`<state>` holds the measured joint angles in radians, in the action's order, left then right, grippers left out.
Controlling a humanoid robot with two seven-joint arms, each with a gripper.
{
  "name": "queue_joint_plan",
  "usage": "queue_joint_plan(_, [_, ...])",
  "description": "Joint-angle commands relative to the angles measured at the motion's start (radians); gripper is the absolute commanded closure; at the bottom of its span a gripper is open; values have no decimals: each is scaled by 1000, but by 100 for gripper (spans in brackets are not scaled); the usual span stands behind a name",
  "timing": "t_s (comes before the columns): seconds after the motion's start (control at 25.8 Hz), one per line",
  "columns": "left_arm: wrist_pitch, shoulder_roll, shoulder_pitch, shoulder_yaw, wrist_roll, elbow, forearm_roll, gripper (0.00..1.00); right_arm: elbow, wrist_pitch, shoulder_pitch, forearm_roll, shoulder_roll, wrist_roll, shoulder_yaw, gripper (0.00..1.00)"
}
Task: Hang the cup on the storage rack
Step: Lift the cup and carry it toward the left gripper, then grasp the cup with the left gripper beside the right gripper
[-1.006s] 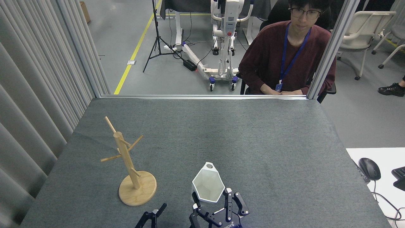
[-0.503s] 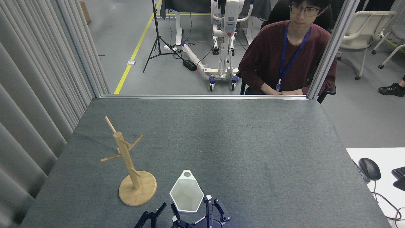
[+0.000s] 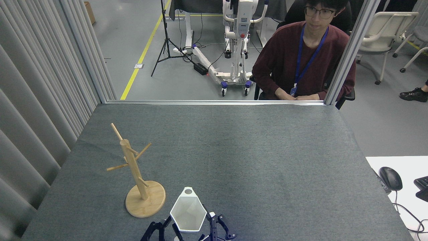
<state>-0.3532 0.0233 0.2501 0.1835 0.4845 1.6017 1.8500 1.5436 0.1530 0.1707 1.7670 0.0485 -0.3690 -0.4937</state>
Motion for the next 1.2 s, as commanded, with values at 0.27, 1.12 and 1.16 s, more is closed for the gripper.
queue_joint_plan(0.27, [-4, 3, 0, 11, -6, 4, 2, 0, -11, -1, 10, 19, -2, 1, -43, 49])
queue_joint_plan(1.12, [-4, 1, 0, 17, -7, 26, 2, 11, -11, -4, 23, 42, -7, -8, -77, 43])
queue_joint_plan(1.16, [-4, 1, 0, 17, -9, 27, 2, 17, -10, -4, 23, 42, -7, -8, -75, 43])
